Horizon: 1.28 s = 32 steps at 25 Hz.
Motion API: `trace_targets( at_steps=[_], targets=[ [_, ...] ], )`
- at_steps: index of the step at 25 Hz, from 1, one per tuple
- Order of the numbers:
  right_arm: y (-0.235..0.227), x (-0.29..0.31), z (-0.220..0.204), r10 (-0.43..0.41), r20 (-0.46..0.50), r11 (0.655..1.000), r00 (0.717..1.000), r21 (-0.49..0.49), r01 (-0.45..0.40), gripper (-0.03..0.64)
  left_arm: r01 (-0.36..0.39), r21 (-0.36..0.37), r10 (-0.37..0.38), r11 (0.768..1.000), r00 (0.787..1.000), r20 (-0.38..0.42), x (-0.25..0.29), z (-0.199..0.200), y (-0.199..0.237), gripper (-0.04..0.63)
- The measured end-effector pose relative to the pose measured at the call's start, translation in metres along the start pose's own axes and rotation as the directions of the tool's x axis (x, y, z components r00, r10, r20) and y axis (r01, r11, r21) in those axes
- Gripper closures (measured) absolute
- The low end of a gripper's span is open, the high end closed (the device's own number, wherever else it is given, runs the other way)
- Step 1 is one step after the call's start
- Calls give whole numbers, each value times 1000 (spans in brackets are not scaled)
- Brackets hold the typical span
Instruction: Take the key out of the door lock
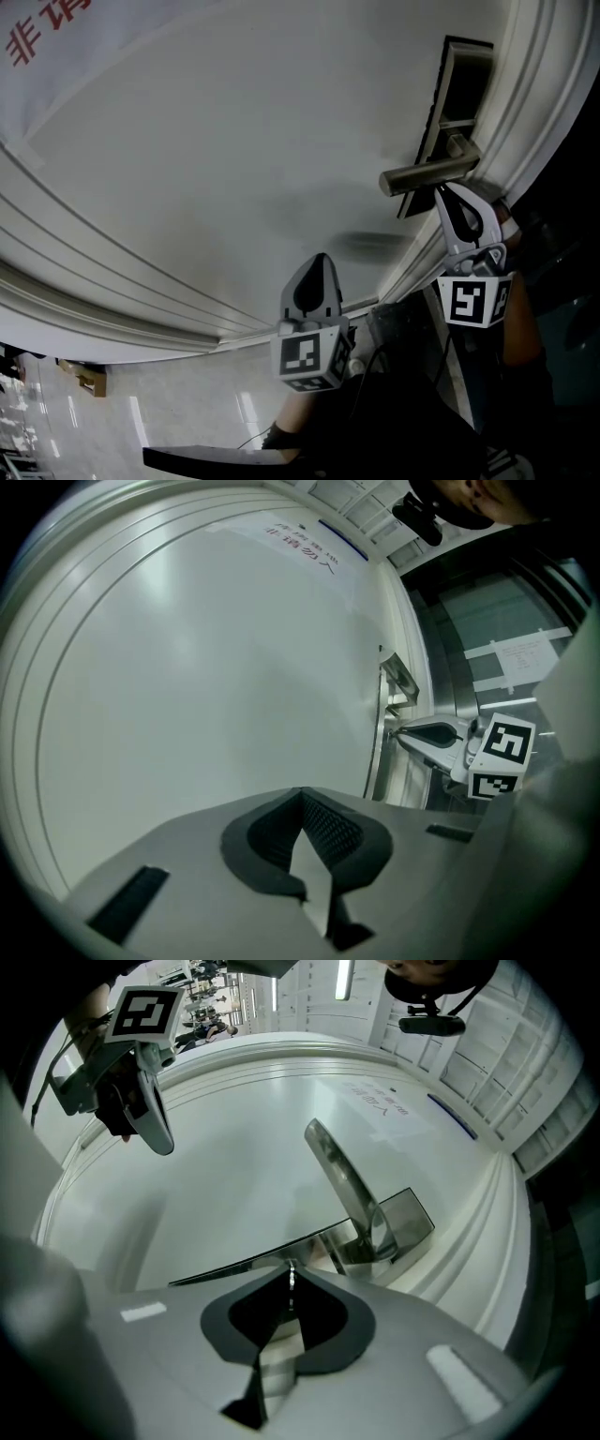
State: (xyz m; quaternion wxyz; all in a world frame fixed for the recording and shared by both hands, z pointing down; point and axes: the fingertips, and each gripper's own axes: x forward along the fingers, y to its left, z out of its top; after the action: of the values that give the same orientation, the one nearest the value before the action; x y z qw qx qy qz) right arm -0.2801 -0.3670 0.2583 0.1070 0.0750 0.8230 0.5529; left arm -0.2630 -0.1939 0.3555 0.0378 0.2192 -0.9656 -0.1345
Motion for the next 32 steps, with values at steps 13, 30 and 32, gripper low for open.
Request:
trace_targets(
  at_steps=[13, 30, 32],
  targets=[
    [4, 0, 0, 36, -32, 978, 999, -202, -42, 606, 19, 9, -19, 1000, 1000, -11, 3, -1, -5, 595],
    [5, -1, -2, 48, -60, 950, 997, -307, -64, 606, 30, 6, -30, 1000, 999, -16, 2, 1, -5, 595],
    [4, -1, -2, 54, -65, 954, 996, -291, -70, 606, 16, 3, -16, 1000, 1000, -18, 2, 1, -3, 595]
  ],
)
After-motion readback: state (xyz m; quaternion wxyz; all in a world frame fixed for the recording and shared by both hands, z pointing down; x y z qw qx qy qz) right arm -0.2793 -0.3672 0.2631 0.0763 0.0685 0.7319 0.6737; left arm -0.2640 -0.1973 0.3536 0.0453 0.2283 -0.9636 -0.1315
